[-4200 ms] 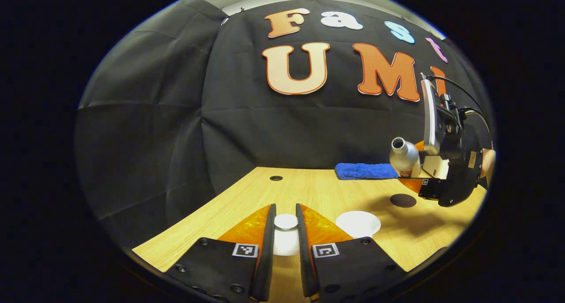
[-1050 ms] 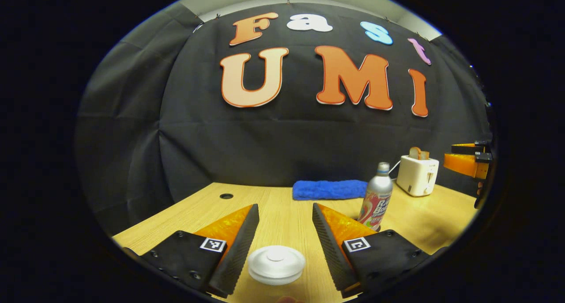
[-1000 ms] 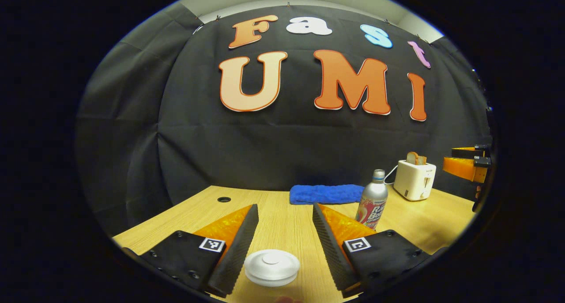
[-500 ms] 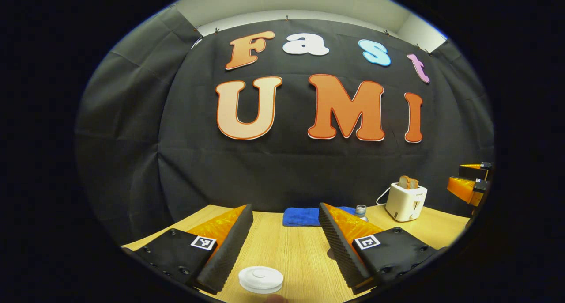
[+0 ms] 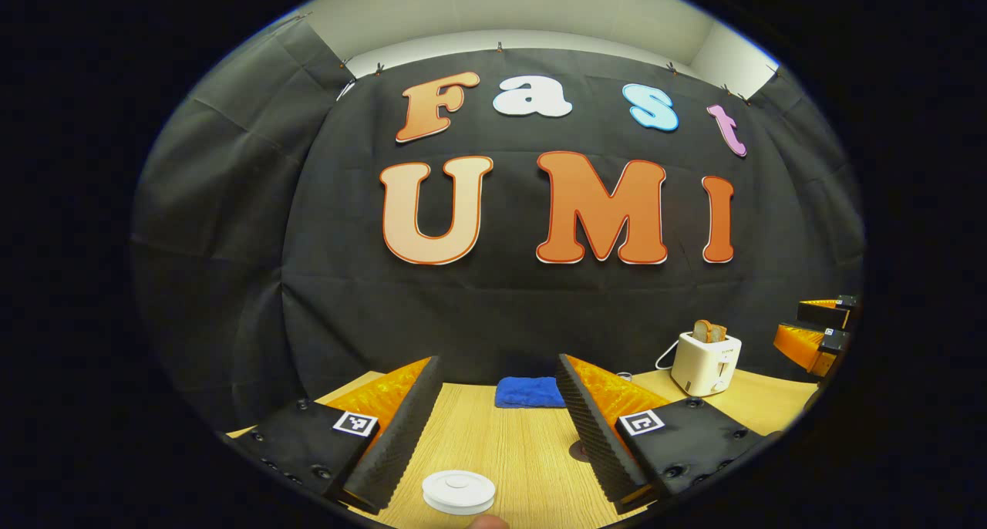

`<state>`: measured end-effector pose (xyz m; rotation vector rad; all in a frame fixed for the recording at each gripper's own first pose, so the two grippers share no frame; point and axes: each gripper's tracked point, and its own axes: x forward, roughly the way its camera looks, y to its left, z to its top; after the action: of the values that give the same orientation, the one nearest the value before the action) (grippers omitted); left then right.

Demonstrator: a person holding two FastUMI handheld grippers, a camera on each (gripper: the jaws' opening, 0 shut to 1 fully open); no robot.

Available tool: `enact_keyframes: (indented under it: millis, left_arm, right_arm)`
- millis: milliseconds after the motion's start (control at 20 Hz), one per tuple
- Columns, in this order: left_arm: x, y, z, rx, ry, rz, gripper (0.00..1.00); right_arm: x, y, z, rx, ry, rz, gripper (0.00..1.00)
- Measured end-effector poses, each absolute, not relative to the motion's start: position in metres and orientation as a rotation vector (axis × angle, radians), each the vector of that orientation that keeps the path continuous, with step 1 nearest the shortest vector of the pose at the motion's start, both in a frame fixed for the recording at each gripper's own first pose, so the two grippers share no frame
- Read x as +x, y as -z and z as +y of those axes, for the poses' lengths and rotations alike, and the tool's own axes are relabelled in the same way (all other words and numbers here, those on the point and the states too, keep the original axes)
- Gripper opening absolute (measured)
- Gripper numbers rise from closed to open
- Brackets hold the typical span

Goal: Open the teacup lid with one hand, grasp the water bottle and pour water into the teacup with the other hand; after pouring, place the water bottle on the coaster and then close the teacup lid.

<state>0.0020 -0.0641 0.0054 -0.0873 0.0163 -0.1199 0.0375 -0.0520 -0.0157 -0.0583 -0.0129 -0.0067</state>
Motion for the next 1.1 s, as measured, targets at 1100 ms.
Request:
enact_keyframes:
  millis: [1100]
  left_arm:
    - [-0.010, -0.019, -0.056, -0.019, 0.077, -0.052, 1.00]
  right_arm:
    - [0.039, 0.012, -0.032, -0.055, -0.025, 0.005, 0.96]
